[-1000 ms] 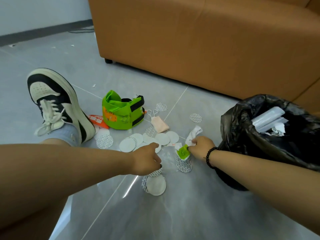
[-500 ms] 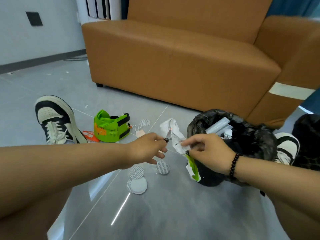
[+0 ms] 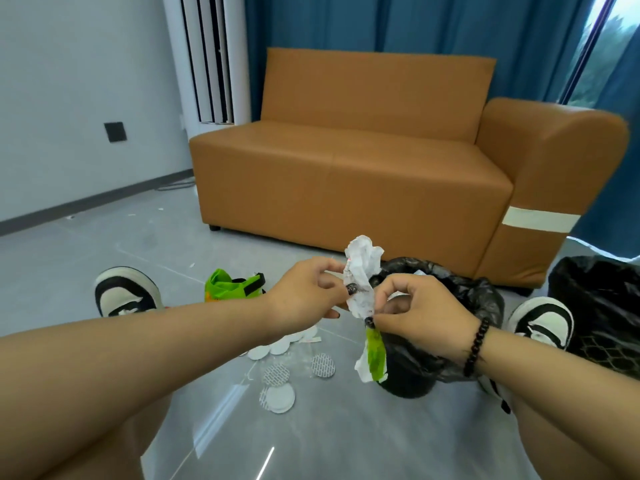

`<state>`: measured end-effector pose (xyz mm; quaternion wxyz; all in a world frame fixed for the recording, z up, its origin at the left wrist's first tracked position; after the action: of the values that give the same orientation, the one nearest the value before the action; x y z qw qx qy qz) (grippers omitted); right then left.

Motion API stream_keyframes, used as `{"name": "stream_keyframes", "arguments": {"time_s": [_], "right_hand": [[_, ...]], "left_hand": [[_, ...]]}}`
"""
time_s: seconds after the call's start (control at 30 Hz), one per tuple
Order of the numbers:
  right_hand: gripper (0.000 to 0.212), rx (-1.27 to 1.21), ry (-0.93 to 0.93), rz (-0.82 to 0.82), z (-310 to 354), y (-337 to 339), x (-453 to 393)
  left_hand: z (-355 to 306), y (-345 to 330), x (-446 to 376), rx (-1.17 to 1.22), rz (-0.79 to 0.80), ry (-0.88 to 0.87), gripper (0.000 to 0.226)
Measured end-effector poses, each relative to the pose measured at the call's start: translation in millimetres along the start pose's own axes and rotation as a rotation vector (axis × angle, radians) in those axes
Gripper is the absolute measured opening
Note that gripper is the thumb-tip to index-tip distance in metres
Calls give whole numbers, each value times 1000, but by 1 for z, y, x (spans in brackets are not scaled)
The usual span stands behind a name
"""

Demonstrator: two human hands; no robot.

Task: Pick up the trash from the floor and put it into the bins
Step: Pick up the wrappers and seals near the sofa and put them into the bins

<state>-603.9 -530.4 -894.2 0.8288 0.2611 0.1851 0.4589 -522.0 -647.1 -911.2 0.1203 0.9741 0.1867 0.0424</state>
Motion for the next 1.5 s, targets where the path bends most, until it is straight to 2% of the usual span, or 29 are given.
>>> {"name": "stream_keyframes", "arguments": {"time_s": [0.23,0.37,0.43,0.5,0.57,0.67,0.77,0.87,1.13,1.3,1.5], "right_hand": [[24,-52,61,-50,16,2,1],[48,-223,40,-76,23,3,-5],[56,-351,15,-30,22,-3,-10],[52,-419,-2,29,20,-11,-13],[39,-440,-16,79,17,-20,-17],[32,-429,-3,34,14,-17,-21],[41,-503,15,-54,12,-1,-25],[52,-607,35,-53,12,5,-31],[8,-635,53,0,15,14,-39],[13,-678,-39,127,14,-5,-41],[16,-558,-213,265,5,-34,-36]], "left_hand": [[-16,19,21,-142,-41,-14,9],[-8,23,31,-192,-48,2,12],[-3,17,36,-243,14,-35,11],[-4,9,39,-357,87,-97,10],[-3,8,36,-433,98,-119,11],[-1,11,25,-447,62,-103,12],[4,10,15,-413,36,-86,8],[3,12,8,-381,4,-46,9],[14,18,7,-384,-40,63,9],[12,29,11,-355,-113,106,14],[10,52,12,-64,-293,132,11]]}}
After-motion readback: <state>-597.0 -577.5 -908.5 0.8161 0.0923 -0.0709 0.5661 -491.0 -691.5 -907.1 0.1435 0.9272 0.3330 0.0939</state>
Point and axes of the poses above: each hand's wrist, its own x-axis away from the middle knuckle, its own y-axis out of the back of the hand, z = x × y, the point moved 8 cm from there along -x, towards the middle knuckle, and after that the axes turned 3 degrees about z, right-handed, at the moved point
